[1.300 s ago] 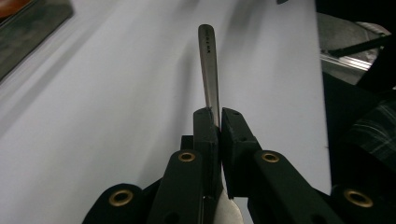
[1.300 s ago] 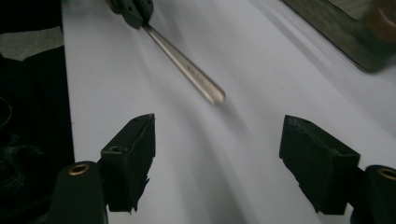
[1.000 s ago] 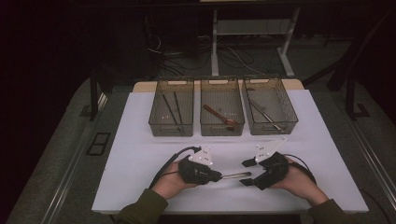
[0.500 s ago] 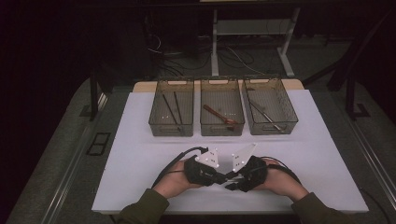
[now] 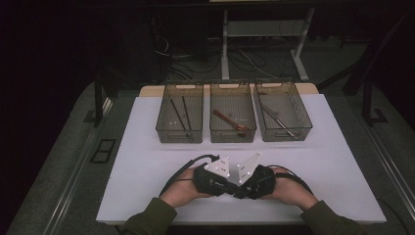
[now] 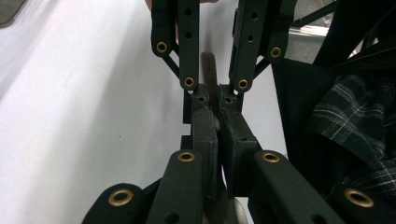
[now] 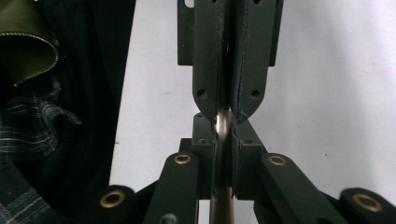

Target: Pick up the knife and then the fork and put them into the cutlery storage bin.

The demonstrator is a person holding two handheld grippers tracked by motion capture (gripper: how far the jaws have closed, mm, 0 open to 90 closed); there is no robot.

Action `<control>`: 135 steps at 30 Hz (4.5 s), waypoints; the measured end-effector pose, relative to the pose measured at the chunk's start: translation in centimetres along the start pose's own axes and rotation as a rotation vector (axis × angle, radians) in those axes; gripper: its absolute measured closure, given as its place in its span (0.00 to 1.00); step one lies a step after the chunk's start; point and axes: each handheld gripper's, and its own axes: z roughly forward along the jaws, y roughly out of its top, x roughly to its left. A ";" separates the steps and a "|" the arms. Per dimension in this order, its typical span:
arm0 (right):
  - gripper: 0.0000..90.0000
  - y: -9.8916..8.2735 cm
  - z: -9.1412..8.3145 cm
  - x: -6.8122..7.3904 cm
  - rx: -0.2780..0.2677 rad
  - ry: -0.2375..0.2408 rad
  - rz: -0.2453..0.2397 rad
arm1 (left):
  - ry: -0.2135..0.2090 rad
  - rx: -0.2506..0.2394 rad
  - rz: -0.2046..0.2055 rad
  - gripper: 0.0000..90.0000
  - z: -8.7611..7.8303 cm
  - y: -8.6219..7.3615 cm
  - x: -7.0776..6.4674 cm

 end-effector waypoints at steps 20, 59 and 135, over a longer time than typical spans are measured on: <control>0.91 -2.4 -2.6 -1.7 -0.031 -0.097 0.108 | 0.259 -0.219 -0.215 0.40 -5.8 -5.1 0.5; 0.91 -6.8 -14.7 -10.2 -0.259 -0.463 0.558 | 0.476 -0.238 -0.381 0.00 -6.4 -10.0 0.2; 0.24 -9.2 -13.9 -8.4 -0.442 -0.627 0.632 | 0.429 -0.237 -0.372 0.00 -6.2 -9.7 0.0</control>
